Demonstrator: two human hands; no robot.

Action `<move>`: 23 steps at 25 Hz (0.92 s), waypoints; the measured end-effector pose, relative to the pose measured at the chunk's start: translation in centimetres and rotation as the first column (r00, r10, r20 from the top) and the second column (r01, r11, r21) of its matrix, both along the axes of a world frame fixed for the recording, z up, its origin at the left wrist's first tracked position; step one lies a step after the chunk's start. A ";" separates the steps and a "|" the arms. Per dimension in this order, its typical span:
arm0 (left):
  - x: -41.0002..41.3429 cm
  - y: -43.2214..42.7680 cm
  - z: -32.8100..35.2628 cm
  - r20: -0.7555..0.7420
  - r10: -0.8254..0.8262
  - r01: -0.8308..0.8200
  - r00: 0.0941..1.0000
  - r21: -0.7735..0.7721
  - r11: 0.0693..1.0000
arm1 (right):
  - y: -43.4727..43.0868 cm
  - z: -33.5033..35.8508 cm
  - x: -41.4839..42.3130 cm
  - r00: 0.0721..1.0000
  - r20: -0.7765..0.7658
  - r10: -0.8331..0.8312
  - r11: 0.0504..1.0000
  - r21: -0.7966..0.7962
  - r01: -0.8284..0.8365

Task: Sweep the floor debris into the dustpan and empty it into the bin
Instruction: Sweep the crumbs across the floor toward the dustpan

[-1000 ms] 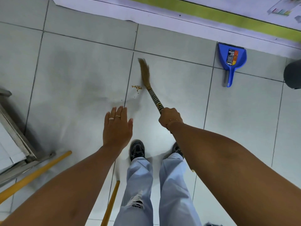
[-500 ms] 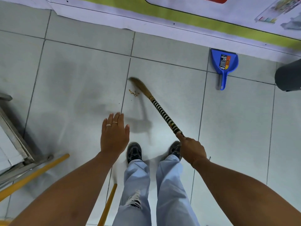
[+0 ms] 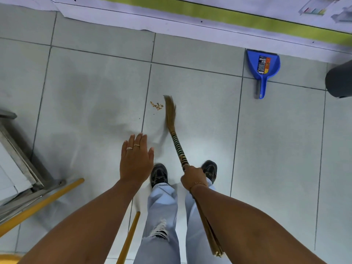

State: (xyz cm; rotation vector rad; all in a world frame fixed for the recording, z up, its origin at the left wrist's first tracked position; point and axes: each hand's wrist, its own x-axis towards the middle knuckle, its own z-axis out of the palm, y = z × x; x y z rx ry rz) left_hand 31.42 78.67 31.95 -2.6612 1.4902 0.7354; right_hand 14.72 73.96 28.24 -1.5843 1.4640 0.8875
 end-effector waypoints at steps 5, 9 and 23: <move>0.7 -0.3 0.4 0.033 -0.009 0.010 0.999 -0.015 1.000 | -0.2 0.4 2.0 0.998 0.065 -0.011 0.999 -0.033 0.013; 0.2 -0.6 1.1 0.047 -0.005 0.007 0.999 -0.034 0.999 | -0.4 2.4 0.2 0.995 0.099 0.008 0.995 -0.099 0.002; -6.4 -14.5 3.4 0.007 -0.215 0.215 0.977 -0.054 0.975 | -12.0 7.0 -5.7 0.836 0.271 -0.478 0.828 -0.178 0.531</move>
